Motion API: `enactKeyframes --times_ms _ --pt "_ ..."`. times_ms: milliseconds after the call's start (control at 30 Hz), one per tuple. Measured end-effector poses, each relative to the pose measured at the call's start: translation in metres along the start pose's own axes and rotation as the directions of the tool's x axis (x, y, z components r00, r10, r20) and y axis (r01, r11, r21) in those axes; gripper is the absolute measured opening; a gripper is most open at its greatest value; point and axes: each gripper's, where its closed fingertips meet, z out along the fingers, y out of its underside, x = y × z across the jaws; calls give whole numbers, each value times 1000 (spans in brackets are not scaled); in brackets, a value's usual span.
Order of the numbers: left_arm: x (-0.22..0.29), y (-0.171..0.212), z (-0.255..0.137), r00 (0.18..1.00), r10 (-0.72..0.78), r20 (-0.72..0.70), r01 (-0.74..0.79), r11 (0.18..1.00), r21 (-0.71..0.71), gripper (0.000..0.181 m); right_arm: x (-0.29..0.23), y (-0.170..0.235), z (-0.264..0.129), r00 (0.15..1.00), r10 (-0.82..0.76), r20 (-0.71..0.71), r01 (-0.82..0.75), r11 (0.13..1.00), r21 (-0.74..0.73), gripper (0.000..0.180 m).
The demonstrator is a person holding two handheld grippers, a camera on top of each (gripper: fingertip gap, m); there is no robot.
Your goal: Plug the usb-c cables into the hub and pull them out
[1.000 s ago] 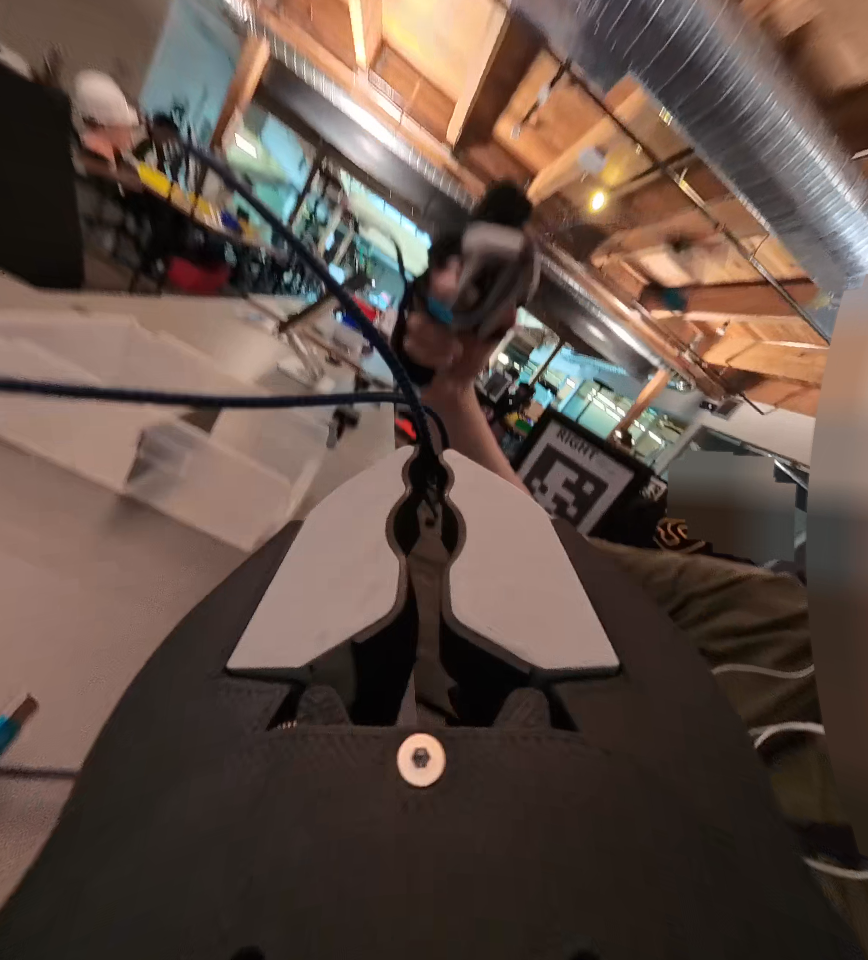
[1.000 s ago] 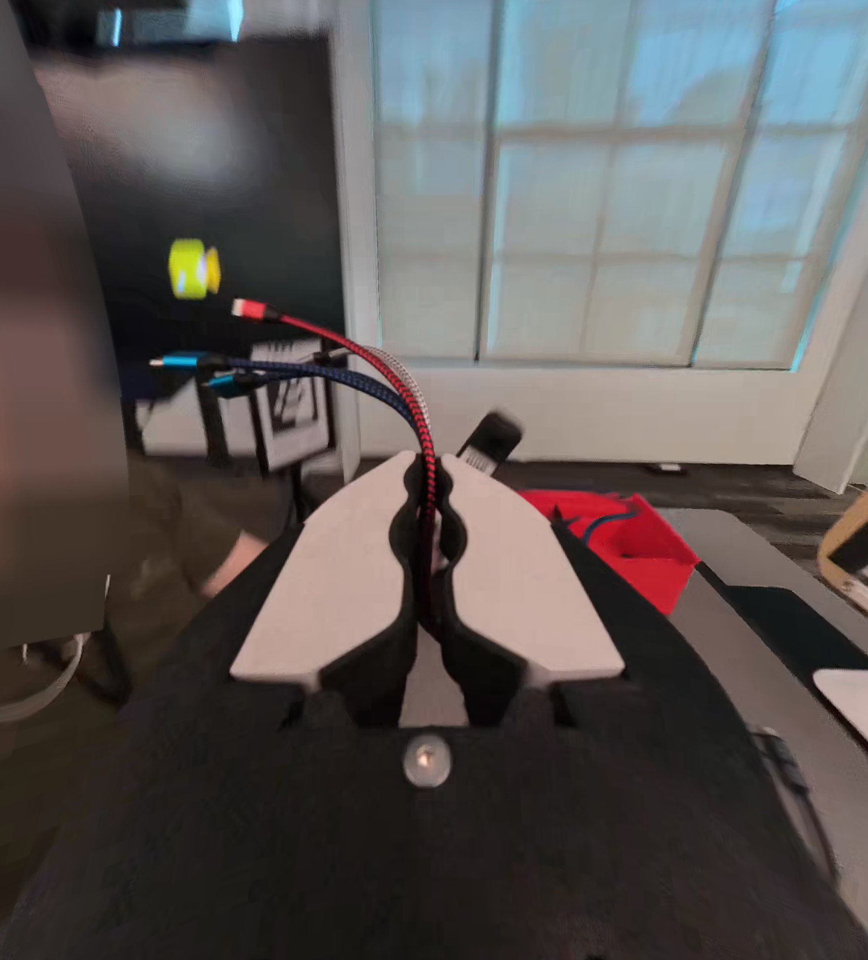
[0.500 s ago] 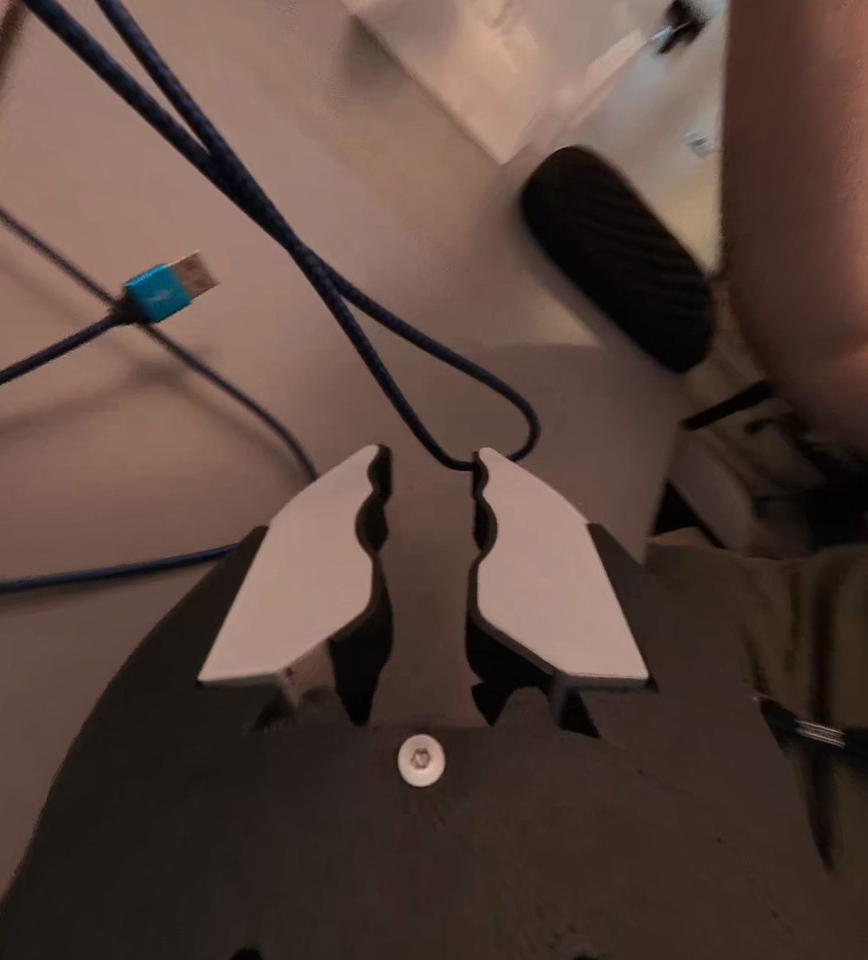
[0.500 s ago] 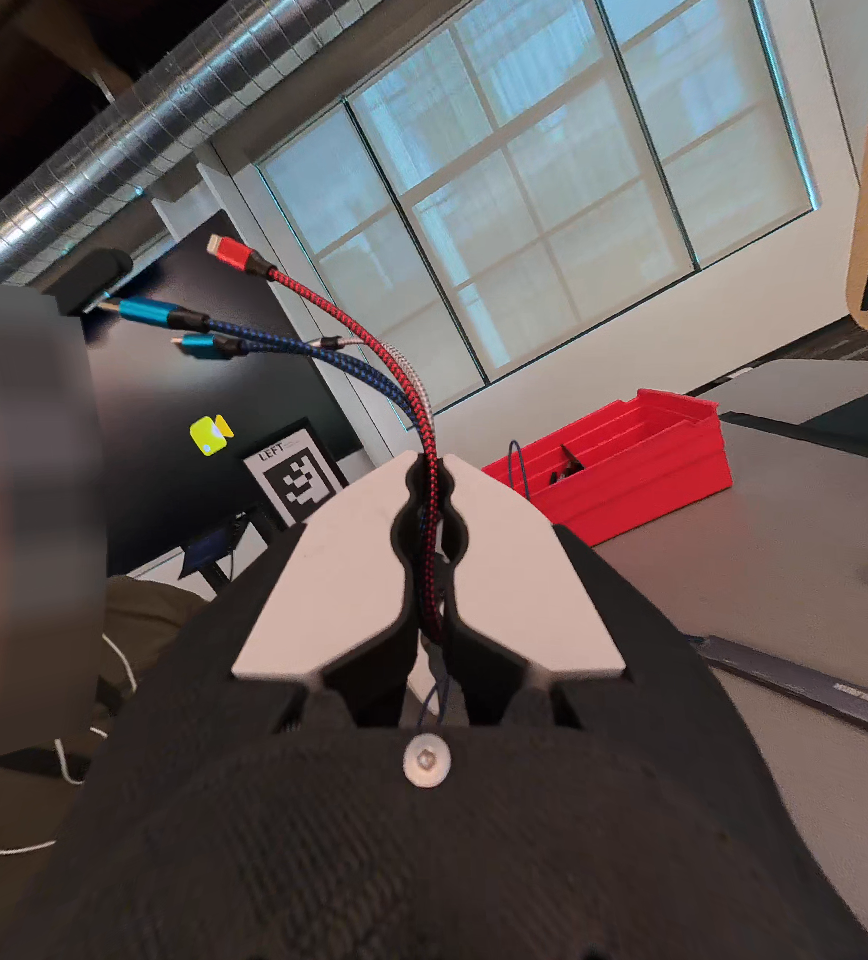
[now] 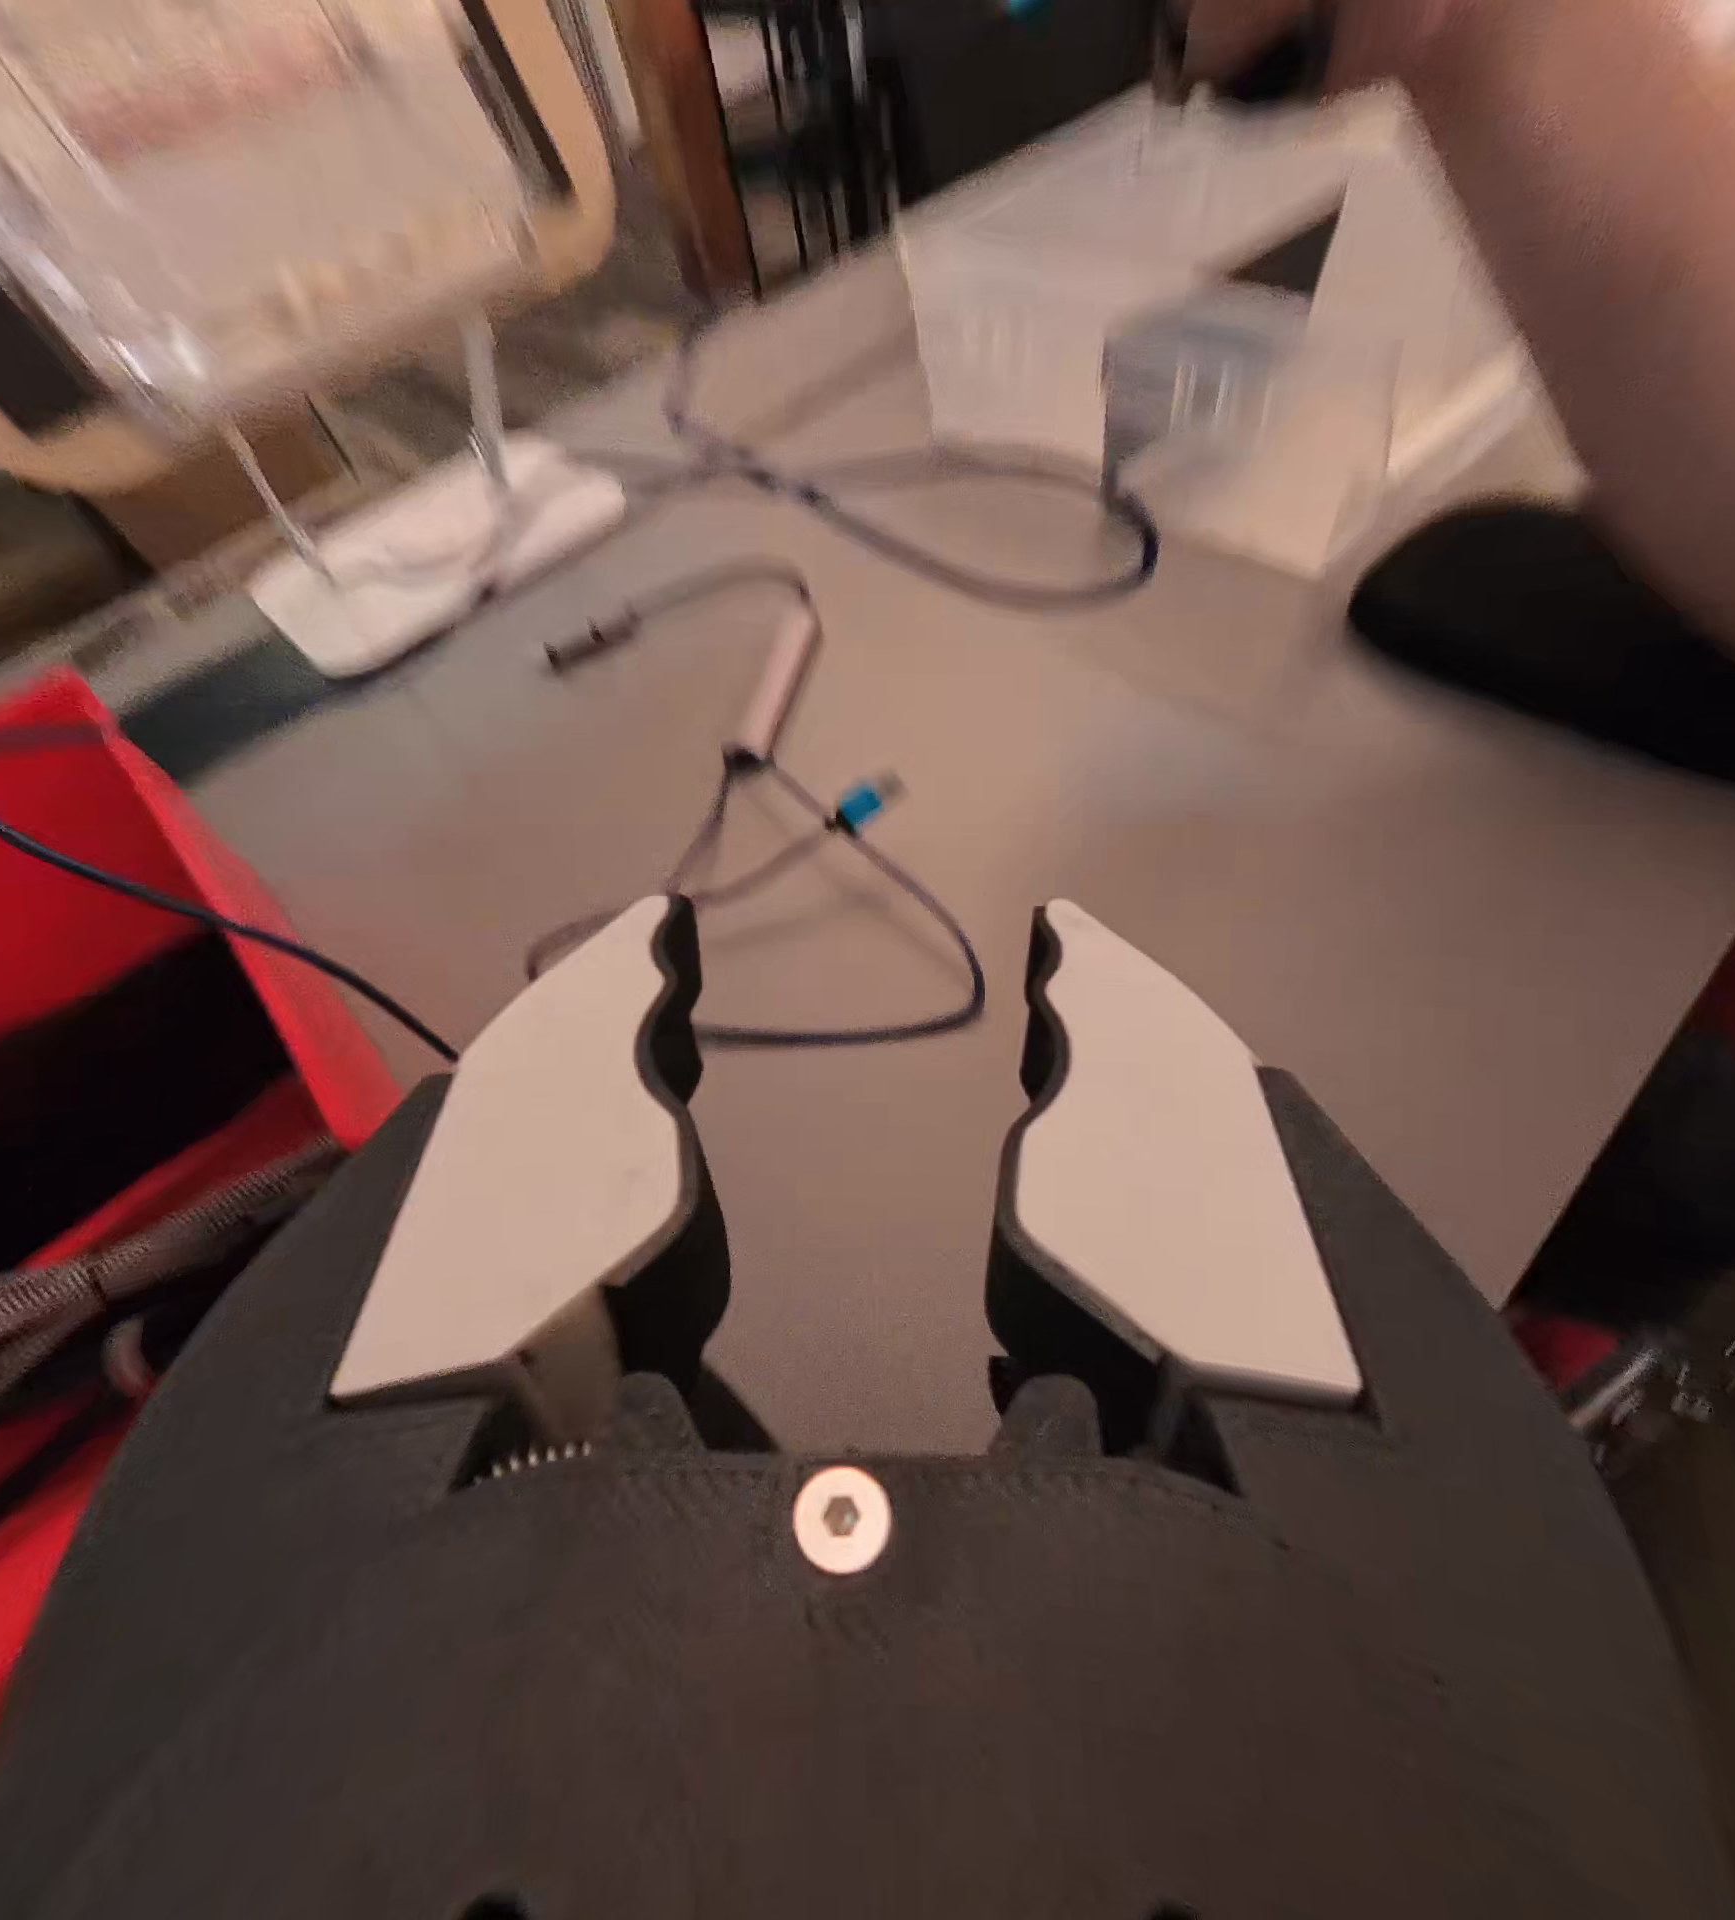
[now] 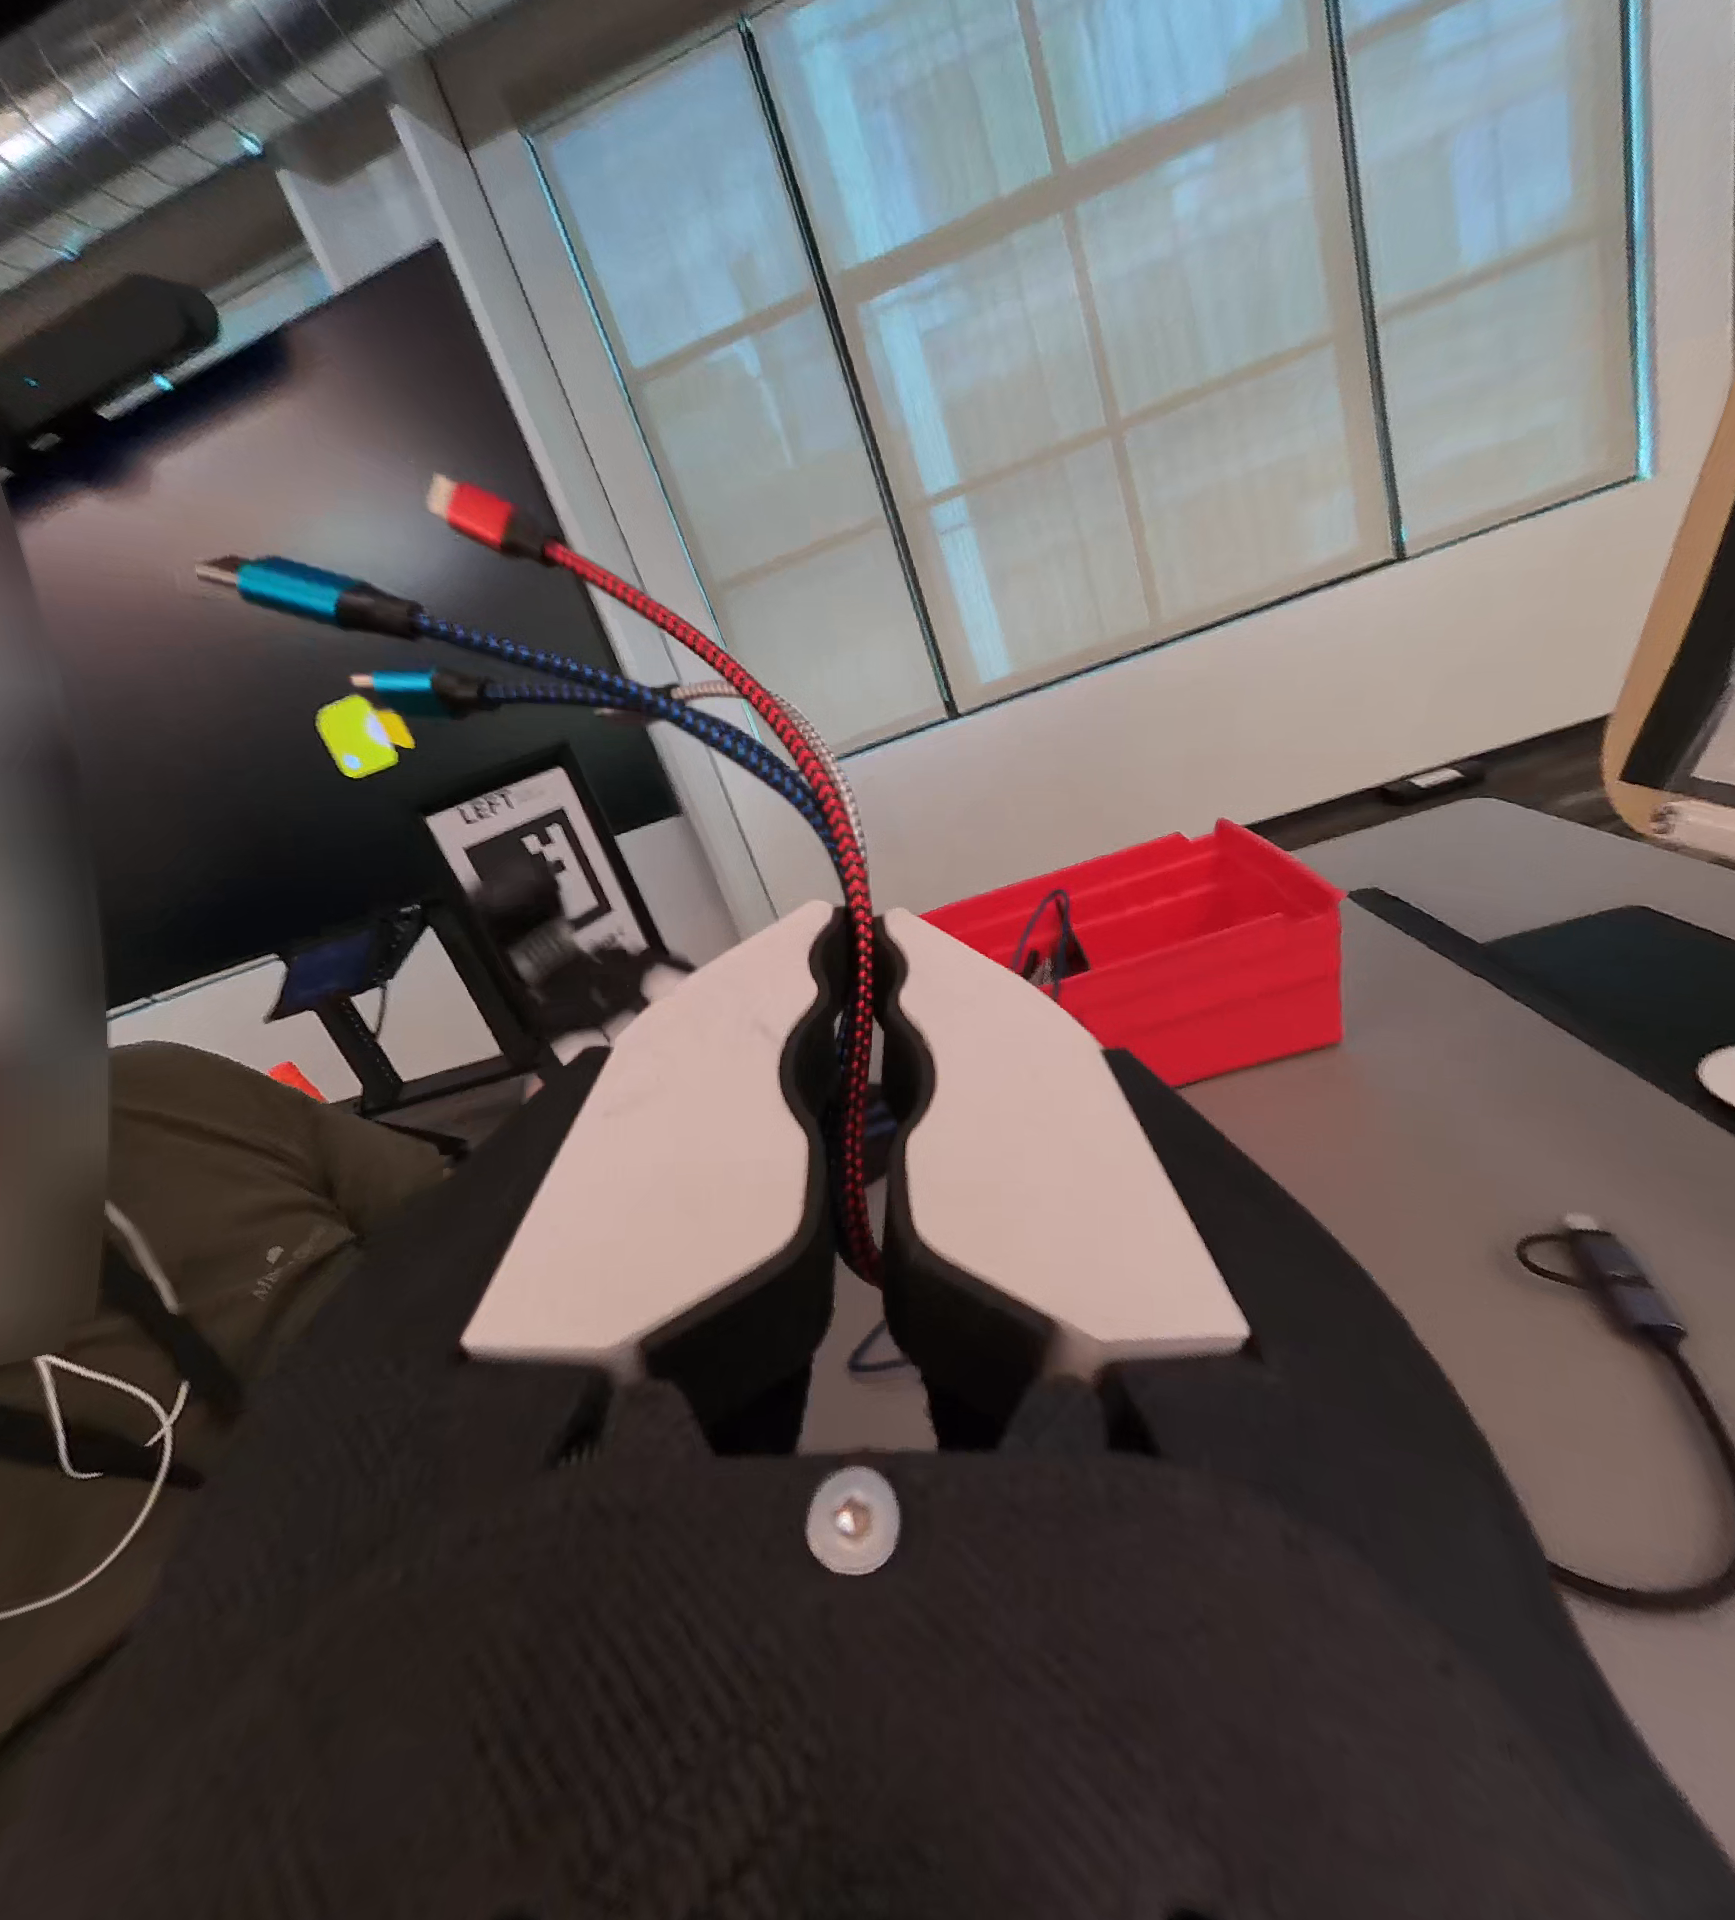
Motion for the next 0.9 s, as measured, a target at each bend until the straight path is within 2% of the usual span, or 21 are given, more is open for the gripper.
enactKeyframes --times_ms 100,167,300,433,600,733,900 --pt "-4 -65 -21 996 -28 -82 45 975 216 55 -2 8 5 1000 2 13 -1 1000 -24 3" --pt "-10 -106 -26 994 19 -103 14 950 313 50 -4 10 11 1000 6 10 -6 999 -39 3" --pt "-12 -180 -17 985 164 -59 -120 886 448 43 -14 13 21 999 -29 31 31 998 -63 3" --pt "7 -229 3 968 197 -157 -91 856 509 38 -17 12 29 993 -115 -4 114 991 -76 3" --pt "14 -244 35 959 169 -228 -38 872 488 30 -12 13 35 966 -239 -94 229 967 -112 3" --pt "6 -235 49 952 115 -284 32 886 463 30 -10 17 40 968 -227 -107 212 968 -138 3" --pt "1 -219 54 937 175 -303 -28 901 434 34 -8 23 46 975 -202 -89 188 970 -152 3"
